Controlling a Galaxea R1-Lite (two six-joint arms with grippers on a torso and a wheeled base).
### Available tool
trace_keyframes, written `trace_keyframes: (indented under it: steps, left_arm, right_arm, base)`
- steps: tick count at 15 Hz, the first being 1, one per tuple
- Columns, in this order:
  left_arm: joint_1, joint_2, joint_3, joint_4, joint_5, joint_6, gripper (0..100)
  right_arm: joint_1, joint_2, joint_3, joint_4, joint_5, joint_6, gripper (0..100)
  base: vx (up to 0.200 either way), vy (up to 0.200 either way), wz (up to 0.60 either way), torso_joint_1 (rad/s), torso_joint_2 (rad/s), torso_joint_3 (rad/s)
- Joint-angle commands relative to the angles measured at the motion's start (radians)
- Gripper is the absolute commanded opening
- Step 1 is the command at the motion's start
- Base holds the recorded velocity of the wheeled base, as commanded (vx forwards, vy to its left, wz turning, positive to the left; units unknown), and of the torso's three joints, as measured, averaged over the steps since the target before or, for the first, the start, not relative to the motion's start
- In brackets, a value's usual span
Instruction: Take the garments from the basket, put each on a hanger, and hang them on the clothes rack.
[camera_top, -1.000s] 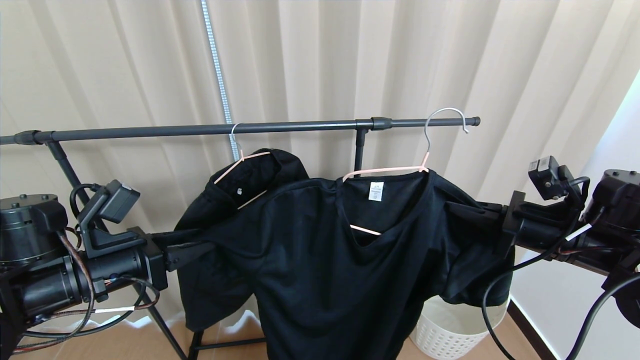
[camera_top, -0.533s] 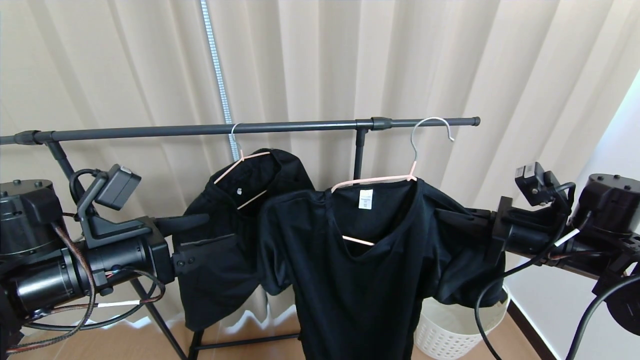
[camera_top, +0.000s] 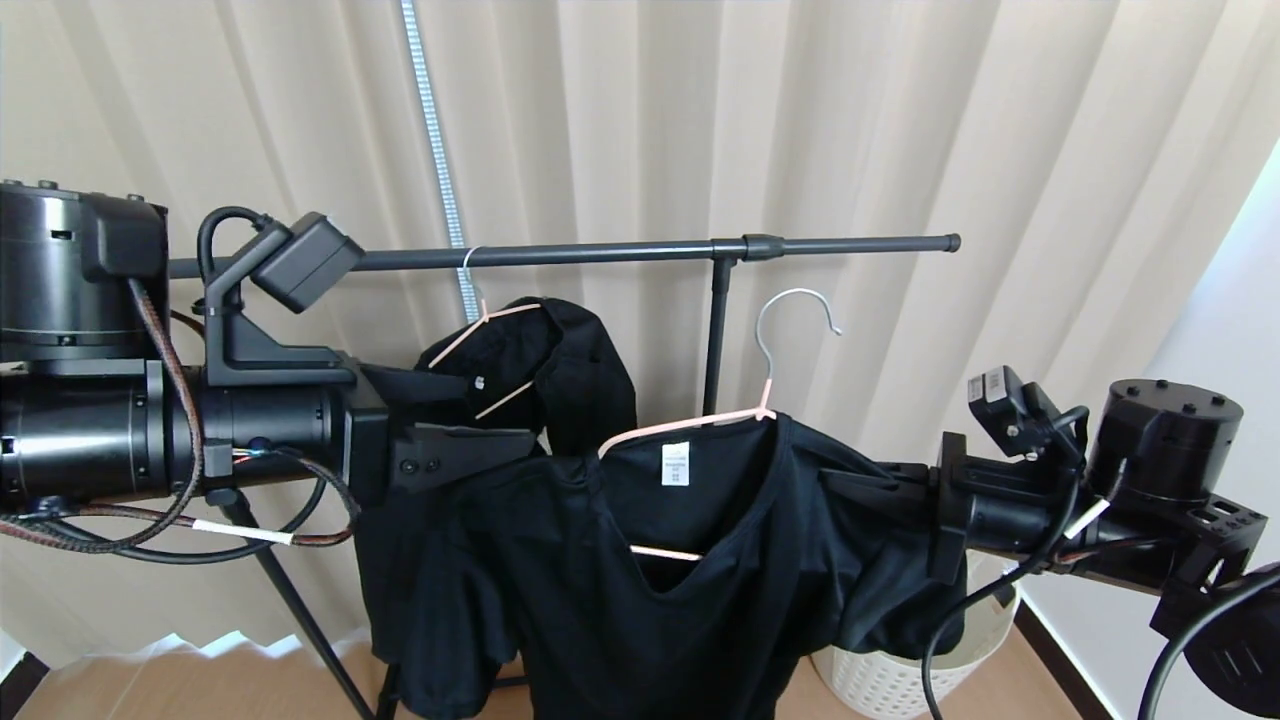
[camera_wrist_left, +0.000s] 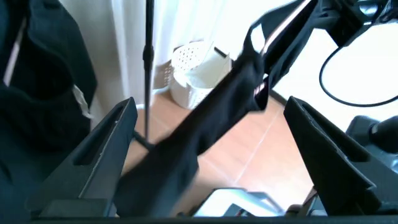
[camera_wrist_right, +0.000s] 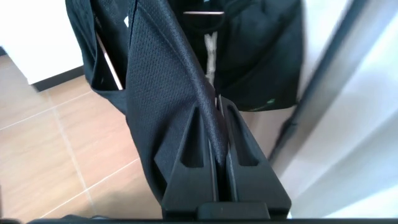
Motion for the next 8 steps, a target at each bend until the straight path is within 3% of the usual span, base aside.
trace_keyframes:
  steps: [1, 2, 4, 8]
  left_arm:
    - [-0.054, 0.015, -0.046, 0.031, 0.006, 0.037, 100]
    - [-0.09, 0.041, -0.047, 0.062, 0.009, 0.138, 100]
    - [-0.111, 0.064, -0.041, 0.069, 0.009, 0.235, 100]
    - [-0.148, 0.116, -0.04, 0.063, 0.009, 0.281, 100]
  right_arm:
    - [0.013, 0.009, 0.003, 0.0, 0.0, -0.001, 0]
    - [0.027, 0.007, 0.01, -0.002, 0.0, -0.001, 0]
    - [0.04, 0.002, 0.015, -0.002, -0.001, -0.013, 0]
    - [0.058, -0.01, 0.024, -0.002, -0.001, -0.013, 0]
  base:
    - [0.0, 0.0, 0.0, 0.0, 0.0, 0.0]
    - [0.0, 0.0, 0.0, 0.0, 0.0, 0.0]
    - [0.0, 0.0, 0.0, 0.0, 0.0, 0.0]
    - [0.0, 0.0, 0.0, 0.0, 0.0, 0.0]
